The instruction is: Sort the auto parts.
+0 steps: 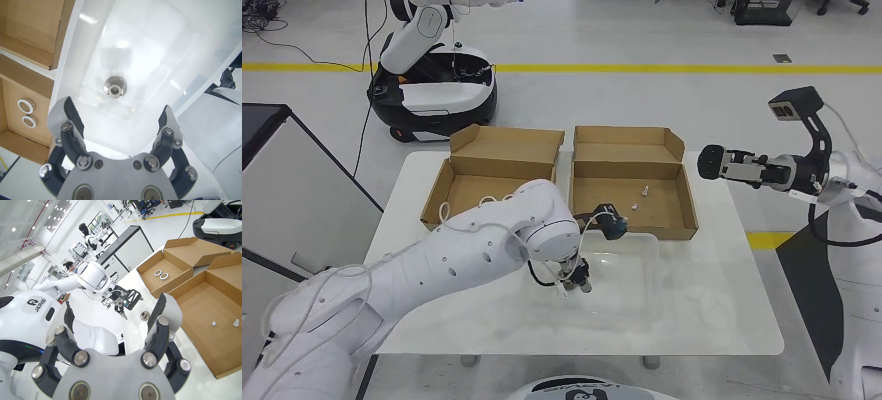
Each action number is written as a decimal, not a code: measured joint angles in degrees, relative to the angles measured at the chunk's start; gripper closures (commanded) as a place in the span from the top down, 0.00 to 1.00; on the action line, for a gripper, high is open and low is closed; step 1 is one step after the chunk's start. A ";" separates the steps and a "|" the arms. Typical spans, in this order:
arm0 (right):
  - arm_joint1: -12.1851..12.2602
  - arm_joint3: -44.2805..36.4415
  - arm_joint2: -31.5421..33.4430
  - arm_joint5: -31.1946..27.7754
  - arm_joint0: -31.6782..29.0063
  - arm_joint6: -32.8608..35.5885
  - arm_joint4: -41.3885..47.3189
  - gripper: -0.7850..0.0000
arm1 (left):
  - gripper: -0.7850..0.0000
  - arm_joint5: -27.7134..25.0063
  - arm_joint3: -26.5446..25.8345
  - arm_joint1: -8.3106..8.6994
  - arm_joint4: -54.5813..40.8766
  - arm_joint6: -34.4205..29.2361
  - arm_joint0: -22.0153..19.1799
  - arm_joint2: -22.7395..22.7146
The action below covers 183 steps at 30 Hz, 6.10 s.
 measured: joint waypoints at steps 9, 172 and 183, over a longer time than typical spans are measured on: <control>0.00 0.00 0.00 0.00 0.00 0.00 0.00 1.00 | 1.00 -3.30 -0.48 0.06 1.16 1.38 0.86 0.91; 0.00 0.00 0.00 0.00 0.00 0.00 0.00 1.00 | 0.00 -21.80 -4.83 8.14 -8.75 9.88 -1.39 -5.01; 0.00 0.00 0.00 0.00 0.00 0.00 0.00 1.00 | 0.00 -27.49 -2.95 13.88 -13.33 15.49 7.56 -18.81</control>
